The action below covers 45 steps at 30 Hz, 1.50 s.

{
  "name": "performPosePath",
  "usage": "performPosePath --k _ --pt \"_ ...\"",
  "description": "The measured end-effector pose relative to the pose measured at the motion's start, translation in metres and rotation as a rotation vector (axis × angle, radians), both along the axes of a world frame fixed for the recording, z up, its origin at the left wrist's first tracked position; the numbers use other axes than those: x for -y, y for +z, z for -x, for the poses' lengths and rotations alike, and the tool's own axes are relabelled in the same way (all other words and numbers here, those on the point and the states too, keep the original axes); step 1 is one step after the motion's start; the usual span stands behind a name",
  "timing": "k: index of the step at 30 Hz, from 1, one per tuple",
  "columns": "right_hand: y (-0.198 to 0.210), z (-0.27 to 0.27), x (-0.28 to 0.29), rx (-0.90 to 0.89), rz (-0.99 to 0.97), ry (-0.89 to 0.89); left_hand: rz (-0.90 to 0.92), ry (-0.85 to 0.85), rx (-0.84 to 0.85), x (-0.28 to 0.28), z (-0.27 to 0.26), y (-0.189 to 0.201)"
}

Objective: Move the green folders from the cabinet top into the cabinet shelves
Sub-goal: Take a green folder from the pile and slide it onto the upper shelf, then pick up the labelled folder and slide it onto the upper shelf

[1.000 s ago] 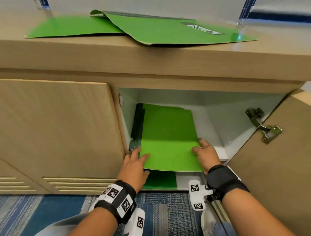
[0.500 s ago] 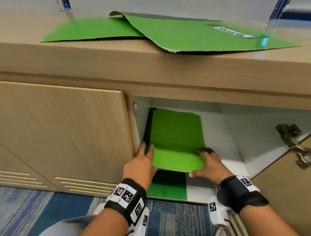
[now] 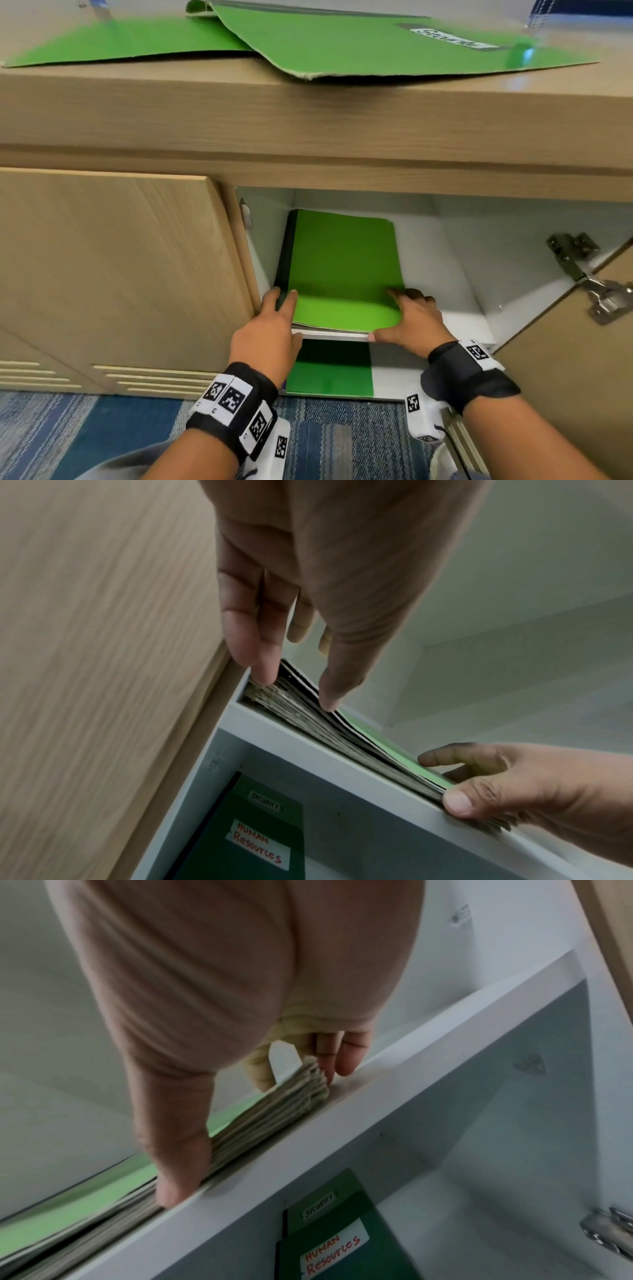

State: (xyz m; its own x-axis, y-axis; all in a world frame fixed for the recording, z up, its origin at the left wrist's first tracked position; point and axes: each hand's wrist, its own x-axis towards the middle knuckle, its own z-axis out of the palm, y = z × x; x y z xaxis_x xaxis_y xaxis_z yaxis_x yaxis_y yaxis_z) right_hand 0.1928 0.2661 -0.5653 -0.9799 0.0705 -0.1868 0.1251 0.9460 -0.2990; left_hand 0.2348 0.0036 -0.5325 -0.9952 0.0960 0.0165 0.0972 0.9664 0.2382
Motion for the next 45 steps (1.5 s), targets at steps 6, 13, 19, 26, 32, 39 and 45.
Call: performPosePath --k 6,13,19,26,32,39,45 --pt "0.016 -0.012 0.005 -0.059 0.056 -0.069 -0.079 -0.008 -0.010 0.001 0.002 0.001" --pt "0.085 -0.036 0.019 -0.458 0.486 -0.180 -0.377 -0.128 -0.140 0.005 -0.008 0.037" --pt "0.168 -0.062 0.037 -0.669 0.561 -0.097 -0.505 -0.218 -0.321 0.004 -0.025 0.107" --pt "0.259 -0.094 0.047 -0.761 0.634 0.007 -0.446 -0.258 -0.600 0.007 -0.049 0.216" --pt "0.311 -0.096 0.054 -0.804 0.637 0.062 -0.175 -0.242 -0.826 -0.004 -0.046 0.287" --pt "0.329 -0.099 0.069 -0.317 1.153 -0.129 0.030 -0.348 -0.605 -0.010 -0.031 0.290" --pt "0.330 -0.097 0.072 -0.301 1.473 -0.195 -0.076 -0.406 -0.689 -0.018 -0.072 0.269"
